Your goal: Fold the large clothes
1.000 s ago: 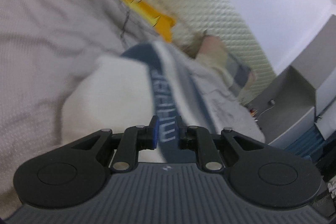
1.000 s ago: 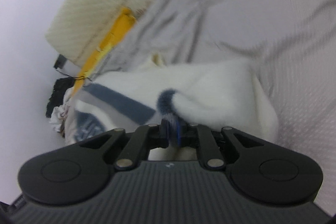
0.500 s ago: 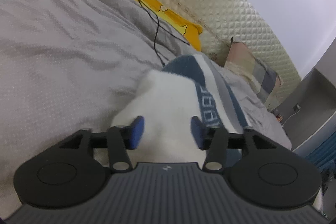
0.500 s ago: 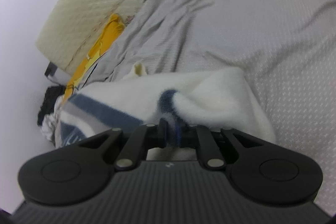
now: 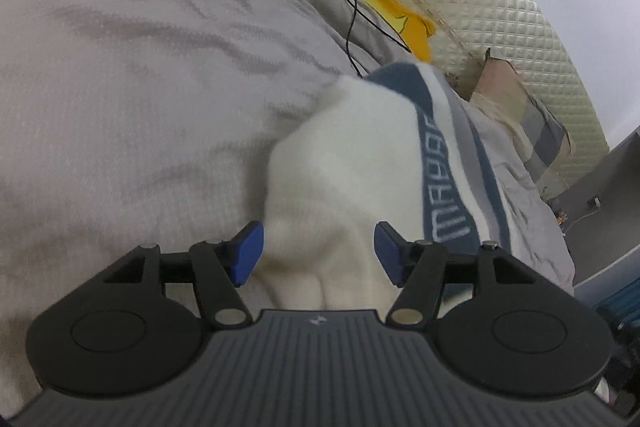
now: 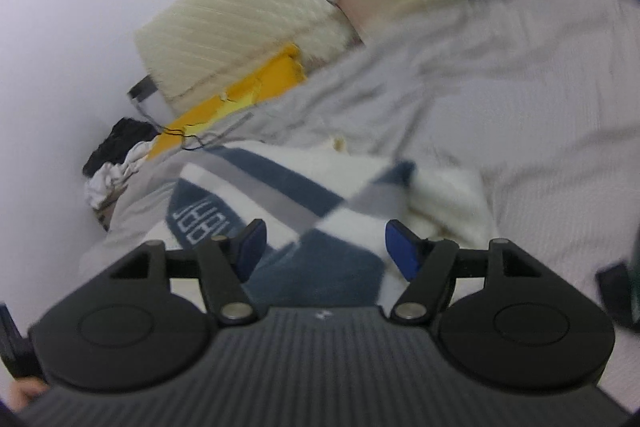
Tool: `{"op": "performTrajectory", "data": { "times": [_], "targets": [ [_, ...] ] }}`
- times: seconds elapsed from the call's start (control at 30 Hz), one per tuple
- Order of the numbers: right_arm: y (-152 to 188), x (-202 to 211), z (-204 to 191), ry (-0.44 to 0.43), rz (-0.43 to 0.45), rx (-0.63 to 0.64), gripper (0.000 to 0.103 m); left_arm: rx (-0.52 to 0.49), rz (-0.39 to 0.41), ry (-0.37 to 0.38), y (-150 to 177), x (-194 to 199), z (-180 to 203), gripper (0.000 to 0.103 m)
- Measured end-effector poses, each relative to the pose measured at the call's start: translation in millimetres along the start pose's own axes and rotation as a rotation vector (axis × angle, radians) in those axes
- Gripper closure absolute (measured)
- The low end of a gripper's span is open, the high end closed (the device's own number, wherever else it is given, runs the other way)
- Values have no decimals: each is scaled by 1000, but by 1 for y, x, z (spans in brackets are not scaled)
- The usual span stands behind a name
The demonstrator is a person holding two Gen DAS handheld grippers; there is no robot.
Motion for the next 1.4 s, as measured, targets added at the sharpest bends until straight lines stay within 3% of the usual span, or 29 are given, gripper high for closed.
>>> {"op": "performTrajectory", "data": {
  "times": [0.07,0.23,0.37,0.43,0.5,0.57,0.67,0.77,0.83,0.93,1.13,1.3,1.4],
  "targets": [
    [1,7,-23,-46,28,90,34,17,-11,40,8,8,4,36],
    [40,3,-81,-192,-59,334,37,56,-12,70,20,18,7,37],
    [82,-12,-93,-195,-262,451,54,113,12,40,13,20,-3,38],
    [109,-21,-82,-157,-390,482,54,153,32,34,9,24,-8,38],
    [131,-20,-74,-113,-441,564,55,155,48,16,6,28,-10,38],
    [130,-10,-78,-111,-411,610,55,161,58,9,3,31,-10,38],
    [107,5,-94,-170,-329,580,53,185,60,18,1,34,-13,38],
    [83,15,-126,-249,-238,583,53,217,75,7,-5,40,-22,38],
    [78,6,-156,-292,-231,624,53,254,89,3,-9,43,-33,38],
    [90,-17,-194,-317,-230,774,53,299,117,-24,-15,46,-50,38],
    [144,-67,-264,-371,-240,1040,54,413,156,-56,-29,50,-88,38],
    [178,-95,-285,-263,-152,1310,55,473,189,-74,-40,52,-111,38],
    [183,-109,-280,-227,-151,1354,62,493,191,-78,-42,49,-119,38]
  ]
}}
Point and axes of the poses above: each gripper's, at about its wrist camera, not at the fingertips, and x roughly against the way its jaws point, z to its right, y to its underside, the point moved 7 cm from there along -x, roughly the way its jaws point, and after that the axes turned 6 degrees about y, right-handed, at the moved point
